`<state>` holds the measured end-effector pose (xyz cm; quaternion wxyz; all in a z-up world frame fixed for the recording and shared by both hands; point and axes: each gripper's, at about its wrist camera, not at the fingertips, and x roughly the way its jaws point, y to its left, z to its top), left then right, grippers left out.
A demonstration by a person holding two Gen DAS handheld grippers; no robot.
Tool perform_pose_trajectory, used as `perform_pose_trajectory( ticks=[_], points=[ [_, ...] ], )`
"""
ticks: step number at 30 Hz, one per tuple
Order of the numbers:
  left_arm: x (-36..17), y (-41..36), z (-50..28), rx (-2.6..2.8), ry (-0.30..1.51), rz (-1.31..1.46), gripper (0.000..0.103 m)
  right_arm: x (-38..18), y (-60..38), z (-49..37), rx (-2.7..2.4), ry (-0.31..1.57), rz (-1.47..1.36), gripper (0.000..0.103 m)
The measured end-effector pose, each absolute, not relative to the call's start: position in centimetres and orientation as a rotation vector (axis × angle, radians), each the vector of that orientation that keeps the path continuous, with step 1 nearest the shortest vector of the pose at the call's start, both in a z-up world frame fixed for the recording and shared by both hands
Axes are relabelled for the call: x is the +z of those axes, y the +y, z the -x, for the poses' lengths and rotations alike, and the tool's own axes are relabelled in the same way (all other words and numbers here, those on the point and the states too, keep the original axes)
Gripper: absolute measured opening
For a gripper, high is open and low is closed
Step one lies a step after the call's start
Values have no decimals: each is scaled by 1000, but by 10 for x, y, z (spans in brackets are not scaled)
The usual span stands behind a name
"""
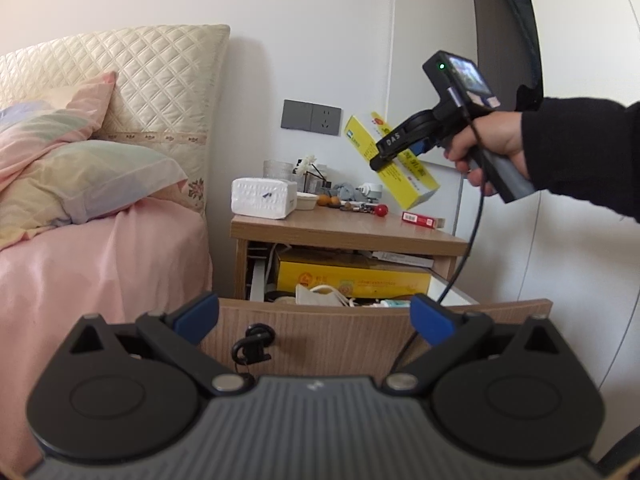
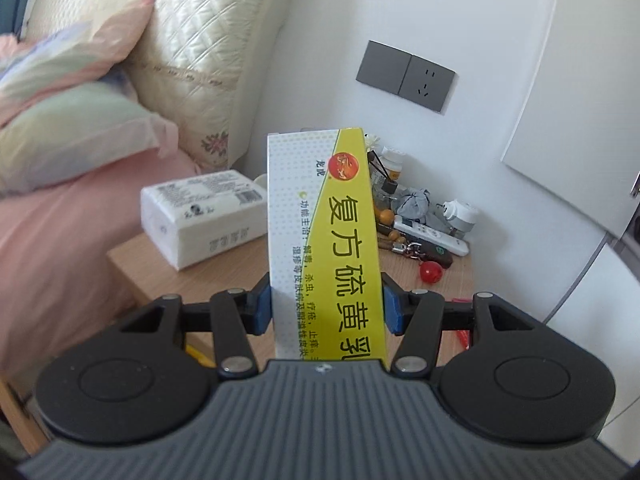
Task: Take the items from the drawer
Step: 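Carry the ointment box with the right gripper onto the cabinet top, then open the right gripper to set the ointment box on the cabinet top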
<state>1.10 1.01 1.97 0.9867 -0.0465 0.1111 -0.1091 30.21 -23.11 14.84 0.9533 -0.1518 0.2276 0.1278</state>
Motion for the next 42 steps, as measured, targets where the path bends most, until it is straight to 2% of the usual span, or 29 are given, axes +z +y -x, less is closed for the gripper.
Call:
perform_pose_trajectory(
  ticks=[10, 38, 40, 42],
  points=[
    [20, 17, -14, -215, 232, 115, 103, 115, -243, -354, 262, 547, 252, 56],
    [16, 20, -22, -222, 283, 116, 103, 70, -266, -397, 286, 606, 96, 57],
    [16, 19, -22, -220, 283, 113, 103, 71, -266, -396, 301, 607, 88, 65],
    [16, 19, -22, -219, 283, 114, 103, 75, -265, -390, 298, 586, 97, 83]
  ],
)
